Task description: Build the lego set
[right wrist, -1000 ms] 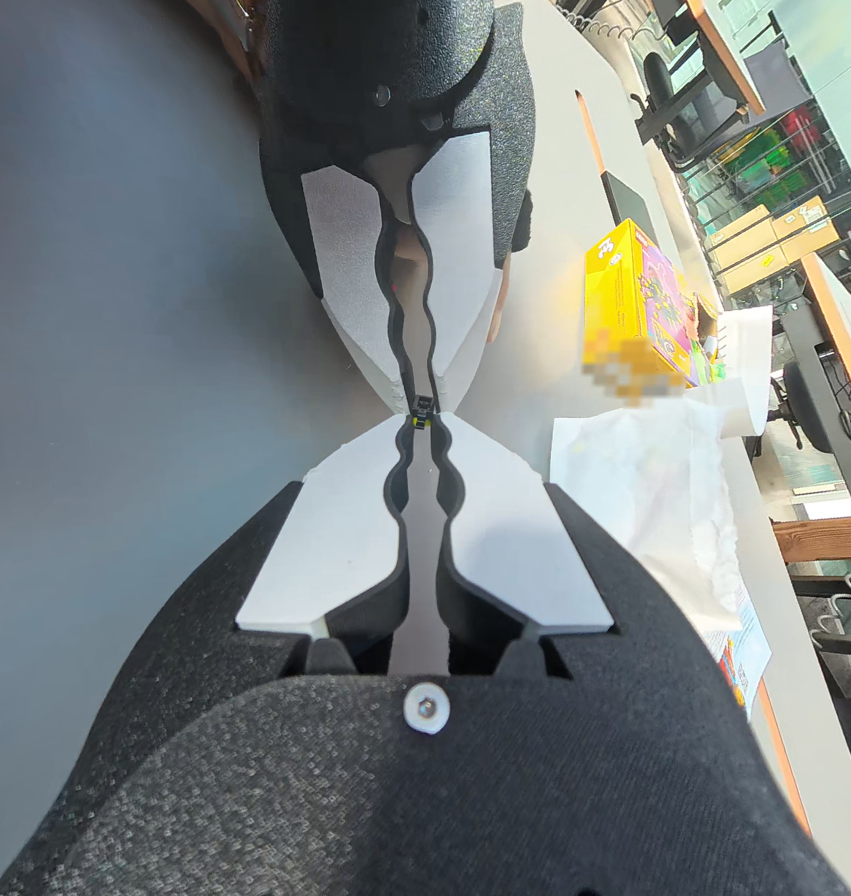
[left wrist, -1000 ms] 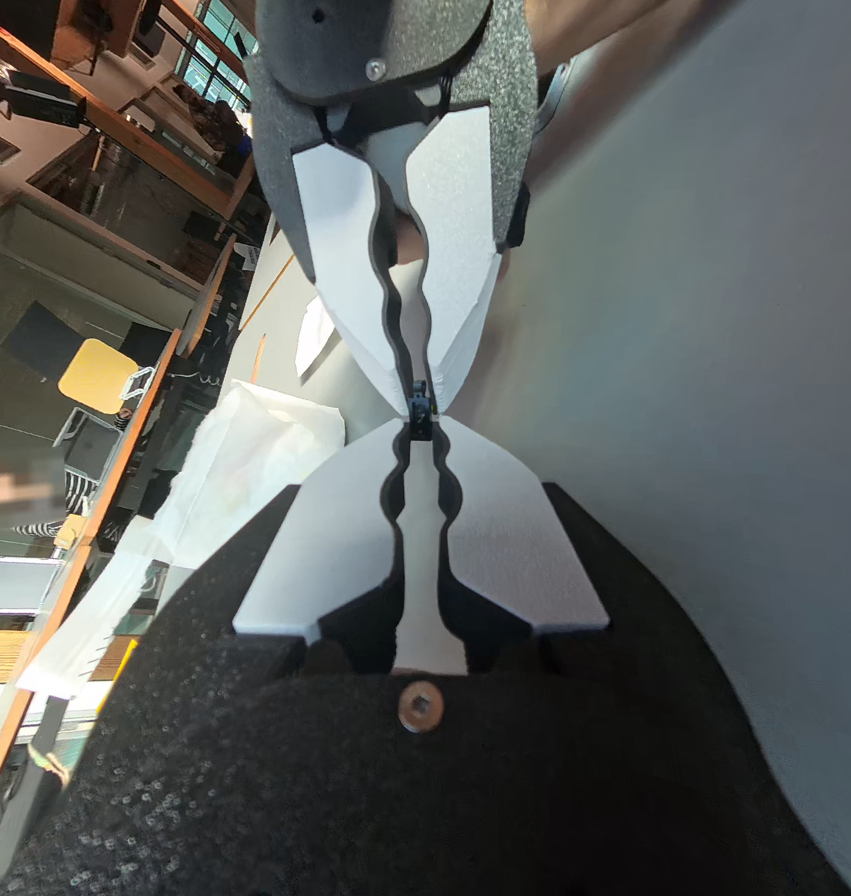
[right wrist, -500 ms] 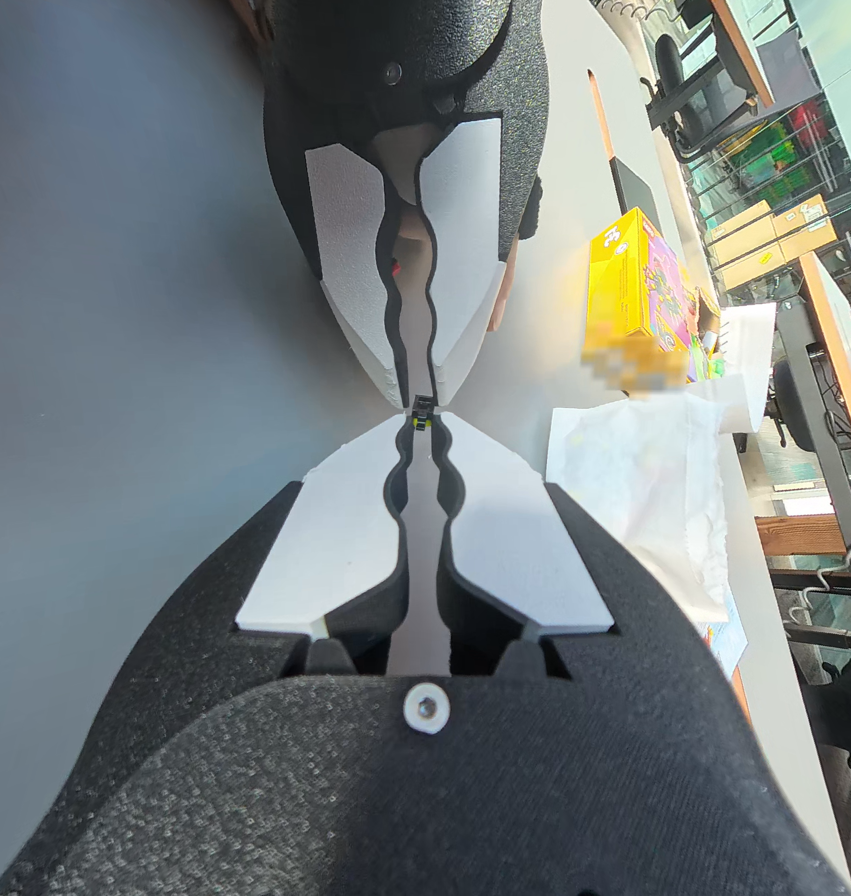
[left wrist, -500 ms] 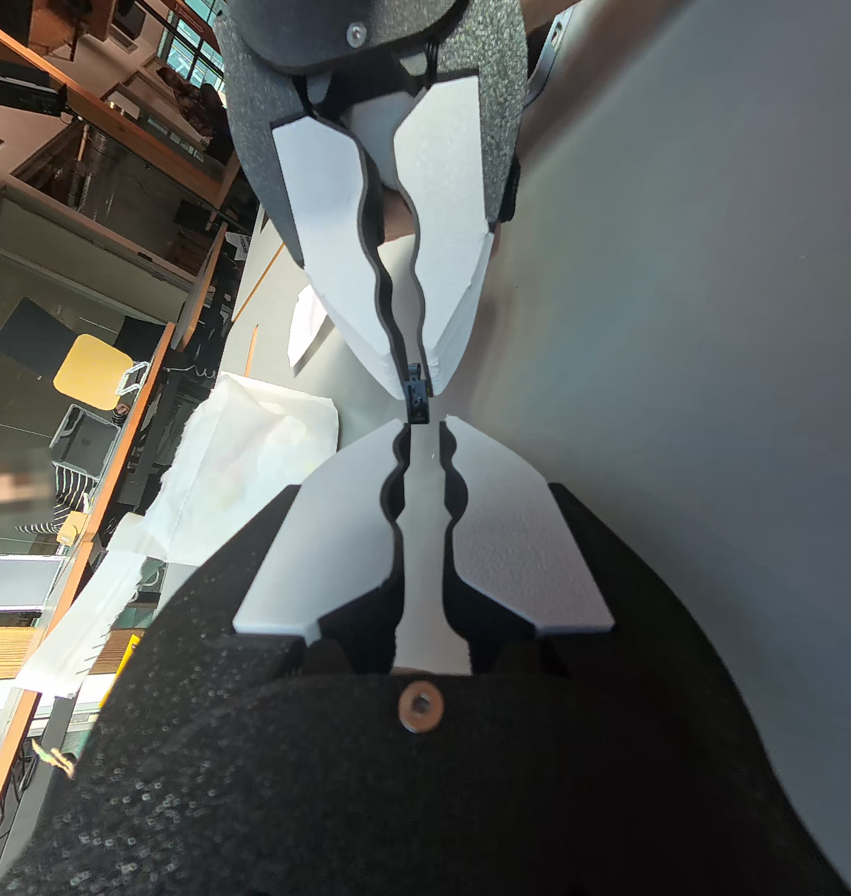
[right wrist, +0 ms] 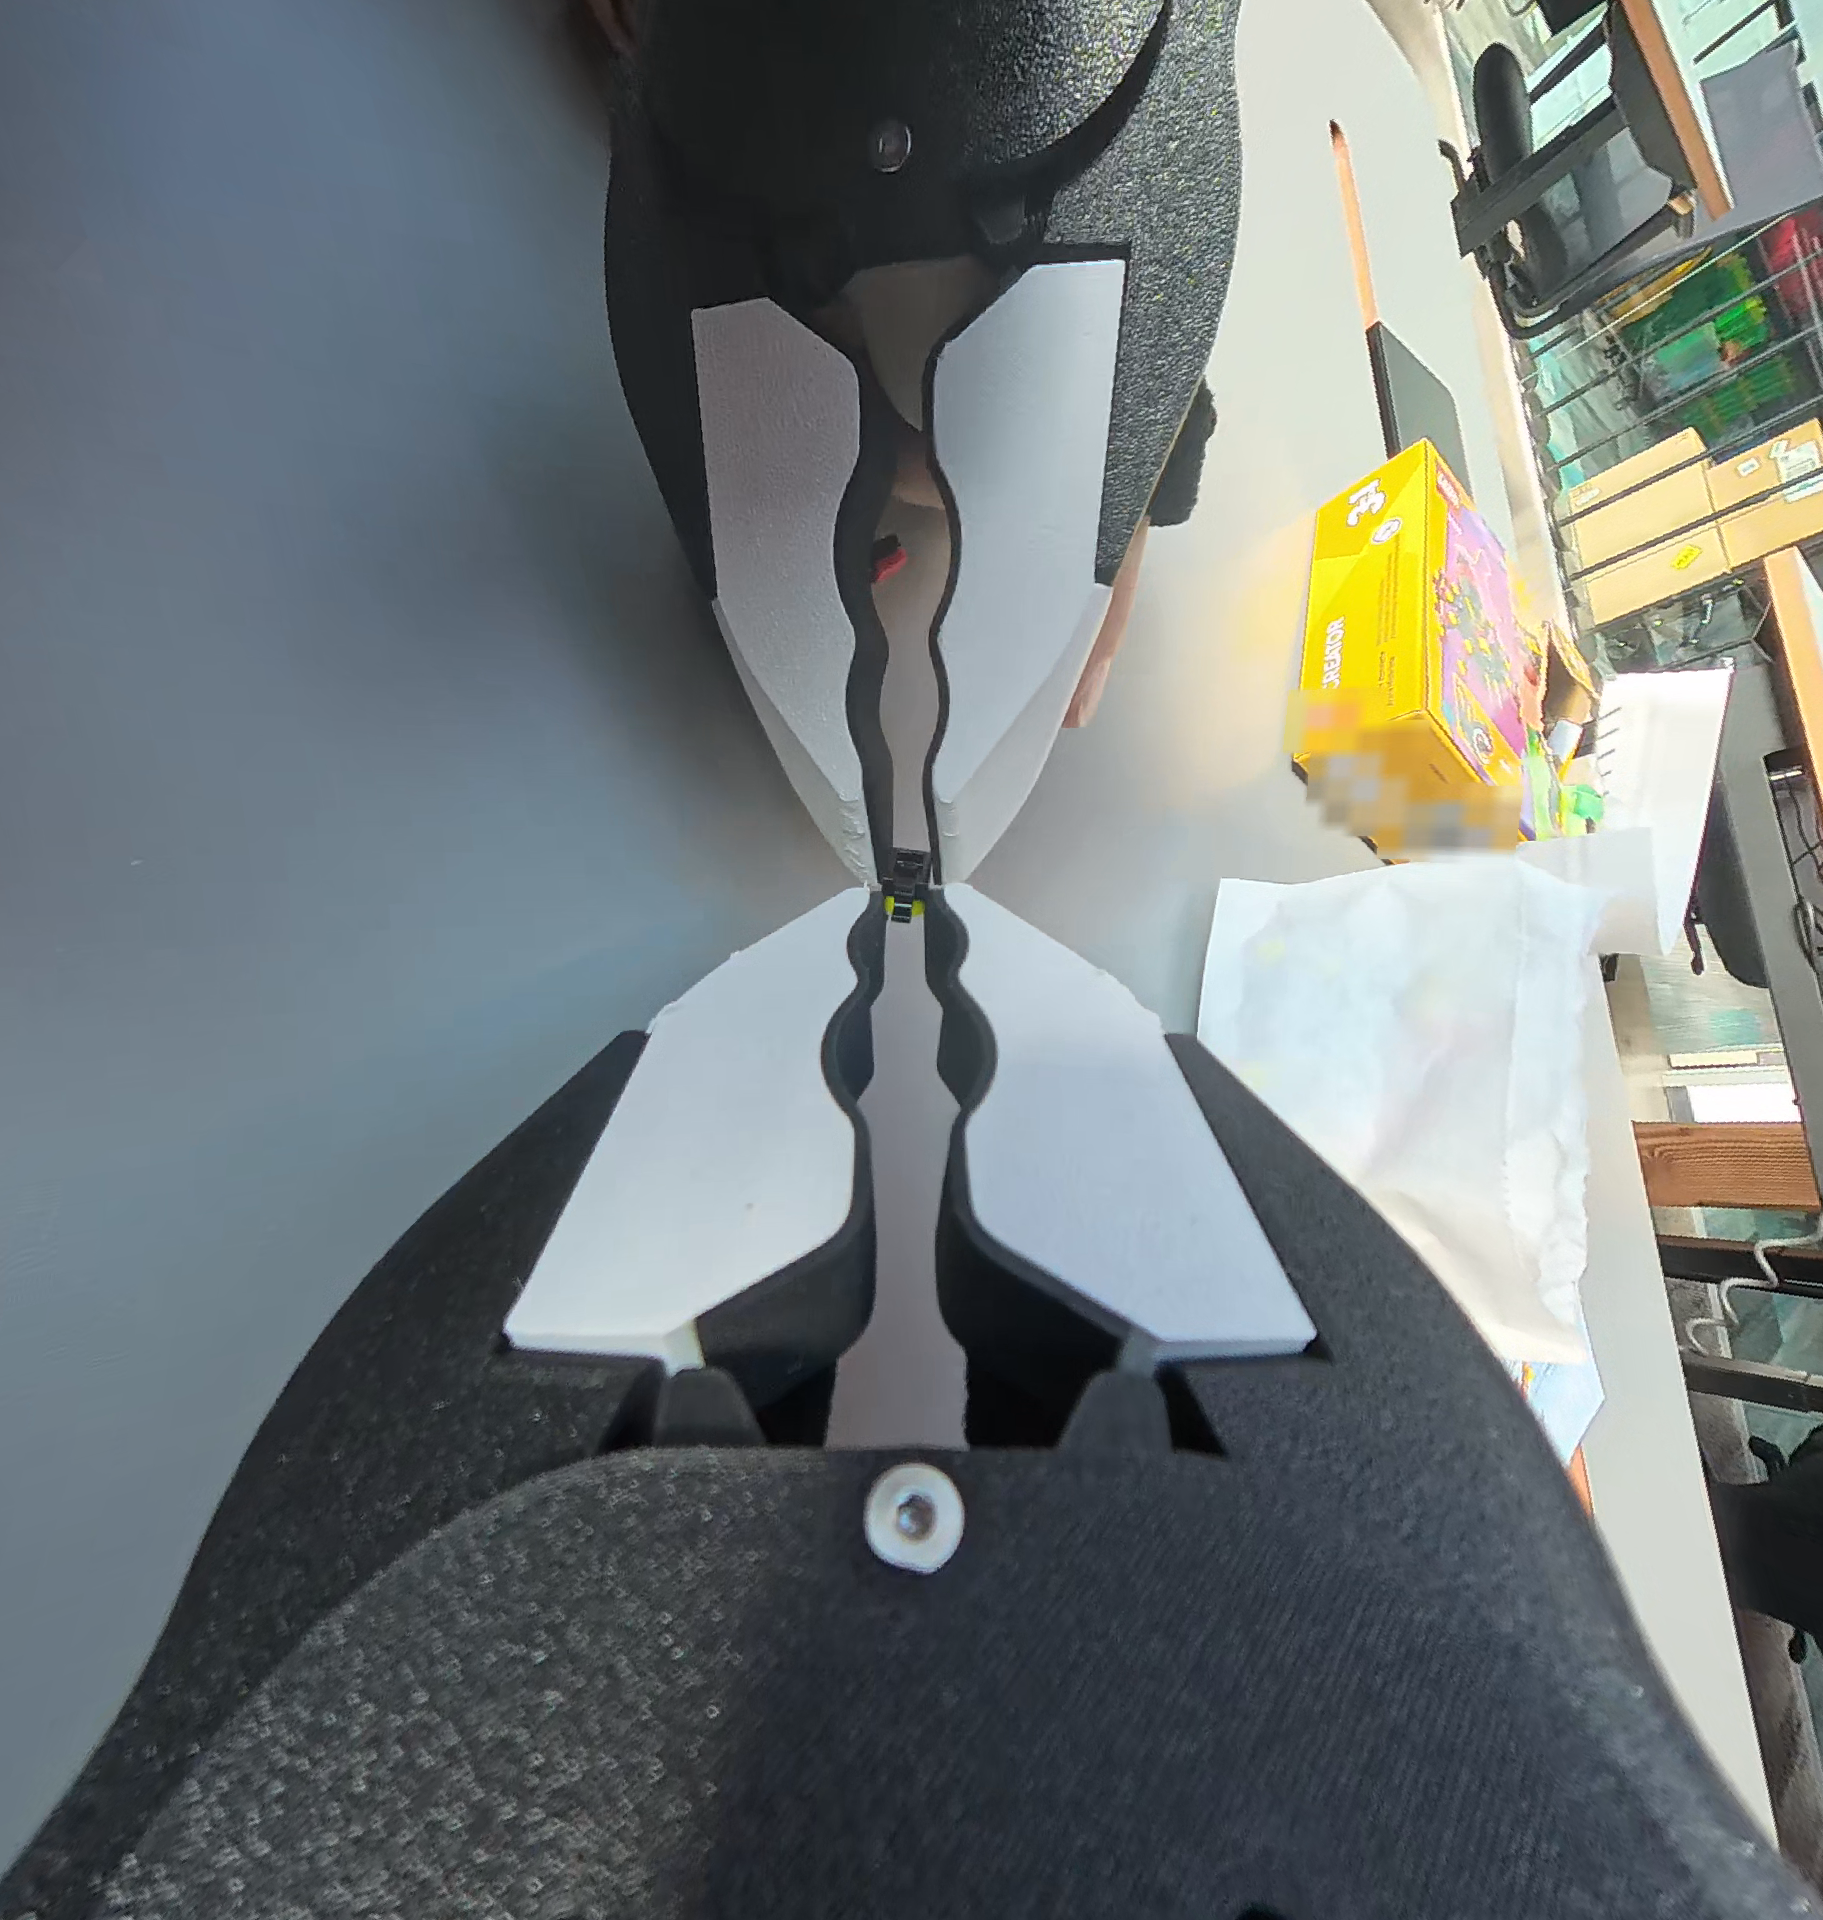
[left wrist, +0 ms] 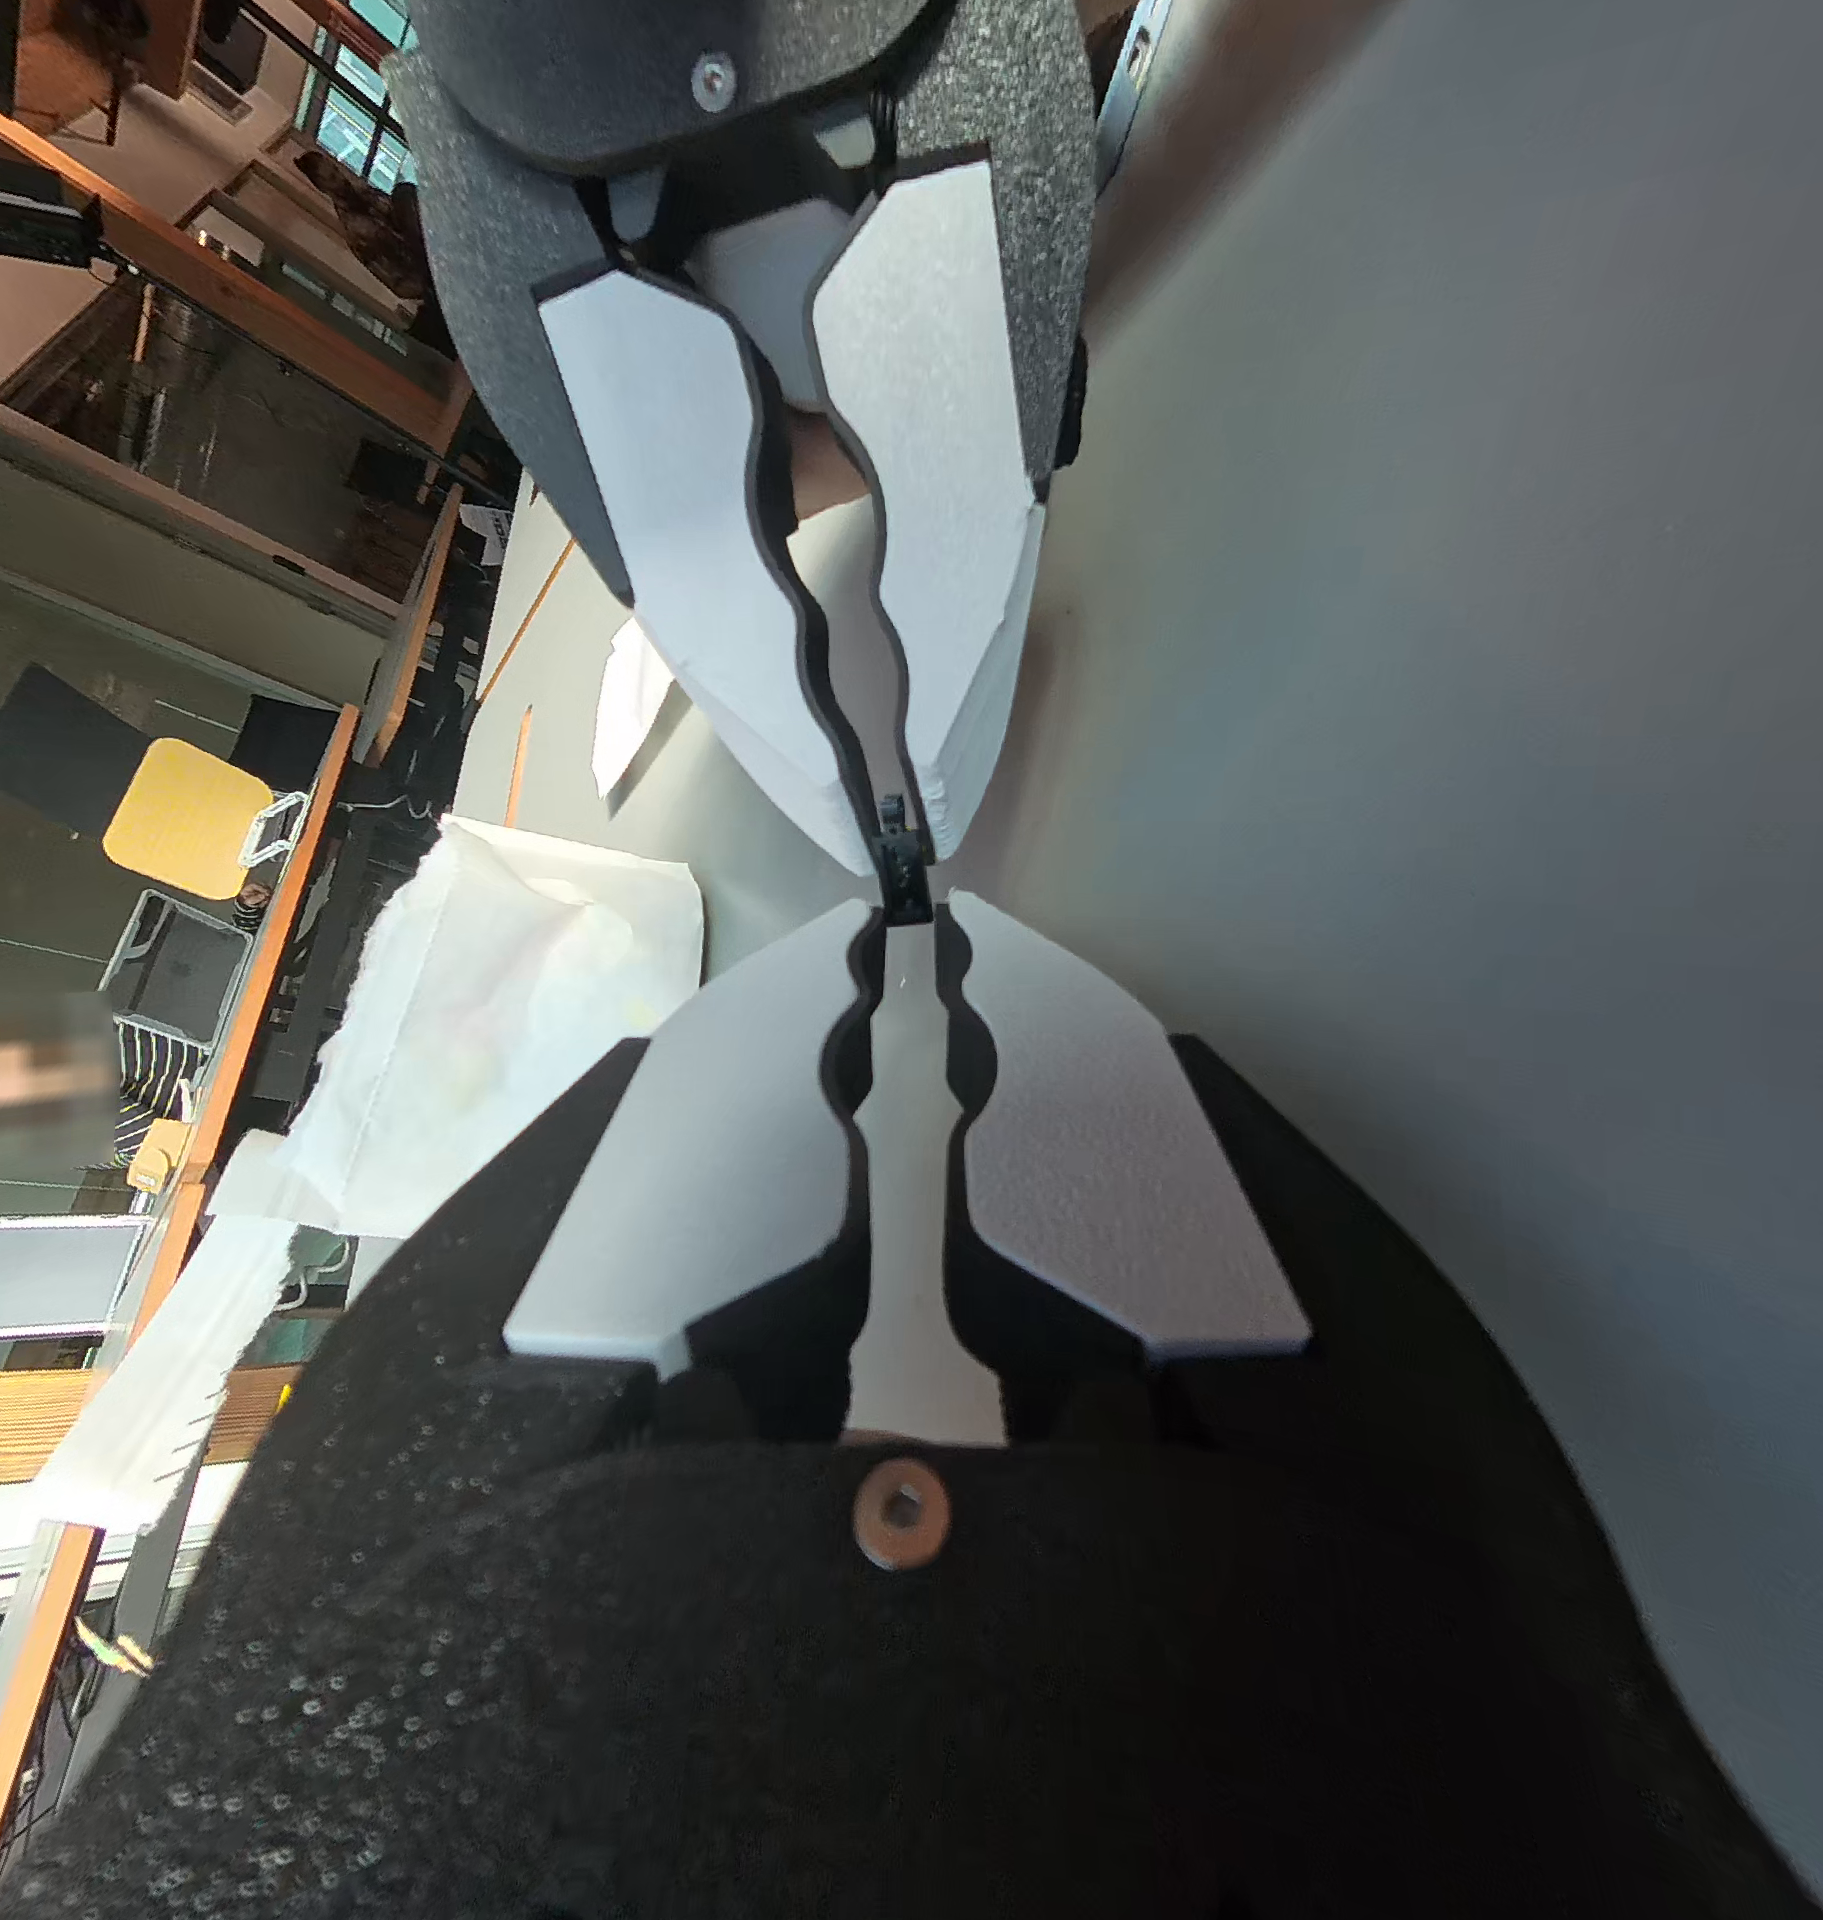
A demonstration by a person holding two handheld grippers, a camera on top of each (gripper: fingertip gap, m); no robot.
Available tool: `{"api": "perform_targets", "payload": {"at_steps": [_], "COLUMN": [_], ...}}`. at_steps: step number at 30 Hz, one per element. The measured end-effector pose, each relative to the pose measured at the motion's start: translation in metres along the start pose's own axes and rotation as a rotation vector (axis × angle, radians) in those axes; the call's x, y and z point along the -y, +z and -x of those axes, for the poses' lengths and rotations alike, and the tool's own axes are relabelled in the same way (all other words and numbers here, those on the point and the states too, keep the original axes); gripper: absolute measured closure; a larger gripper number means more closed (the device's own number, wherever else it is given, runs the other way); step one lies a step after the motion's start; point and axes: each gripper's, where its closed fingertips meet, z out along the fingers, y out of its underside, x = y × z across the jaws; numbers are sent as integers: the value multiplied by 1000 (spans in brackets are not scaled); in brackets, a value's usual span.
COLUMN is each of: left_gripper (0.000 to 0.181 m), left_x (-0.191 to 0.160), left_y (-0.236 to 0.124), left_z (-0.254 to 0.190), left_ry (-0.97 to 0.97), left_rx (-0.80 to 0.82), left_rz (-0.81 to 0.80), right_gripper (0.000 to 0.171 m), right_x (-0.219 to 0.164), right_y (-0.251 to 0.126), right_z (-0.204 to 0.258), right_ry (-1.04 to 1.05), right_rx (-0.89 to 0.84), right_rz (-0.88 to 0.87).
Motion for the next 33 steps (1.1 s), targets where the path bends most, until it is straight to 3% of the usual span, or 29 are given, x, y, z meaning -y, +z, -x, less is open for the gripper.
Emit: {"api": "perform_targets", "payload": {"at_steps": [33], "left_gripper": [174], "left_x": [4], "left_y": [-5], "left_z": [10], "left_ry": [-56], "left_rx": [30], "left_rz": [-31], "right_gripper": [162], "right_x": [4], "right_y": [1], "right_z": [-9], "right_ry": [25], "right_rx": [-69], "right_rz": [-20]}}
